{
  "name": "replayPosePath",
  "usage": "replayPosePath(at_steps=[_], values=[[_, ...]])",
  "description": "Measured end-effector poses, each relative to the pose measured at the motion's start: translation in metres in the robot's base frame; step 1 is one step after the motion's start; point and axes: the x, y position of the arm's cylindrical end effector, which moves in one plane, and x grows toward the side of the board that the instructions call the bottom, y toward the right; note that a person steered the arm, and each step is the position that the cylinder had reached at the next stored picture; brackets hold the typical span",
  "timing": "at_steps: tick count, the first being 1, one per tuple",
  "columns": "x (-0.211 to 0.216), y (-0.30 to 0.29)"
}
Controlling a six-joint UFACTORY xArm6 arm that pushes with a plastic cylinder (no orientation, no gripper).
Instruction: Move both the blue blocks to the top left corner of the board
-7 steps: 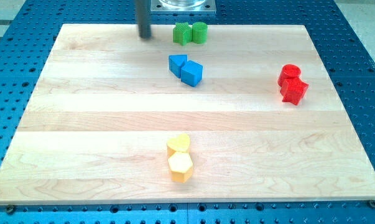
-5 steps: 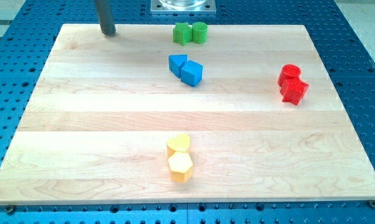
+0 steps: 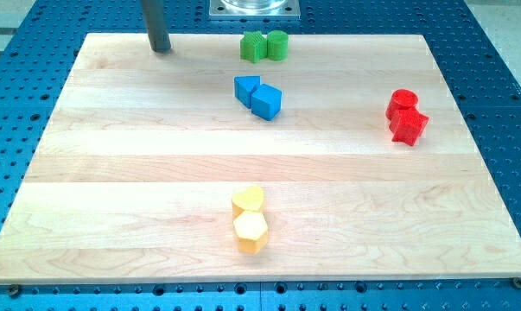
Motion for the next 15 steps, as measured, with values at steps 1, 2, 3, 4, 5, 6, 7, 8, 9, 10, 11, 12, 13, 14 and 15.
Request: replayPosePath(at_steps=[1, 2, 3, 4, 5, 6, 7, 8, 9, 10, 11, 12, 13, 14, 15], values=[[0.011, 0.050], [0.021, 0.115], [0.022, 0.132], [0.048, 0.168], [0.093, 0.216], [0.126, 0.259], [0.132, 0.217], [0.132, 0.177], [0.129, 0.139], [0.122, 0.107], [0.121, 0.136], [0.103, 0.141], [0.091, 0.155], [0.078, 0.066], [0.075, 0.008]])
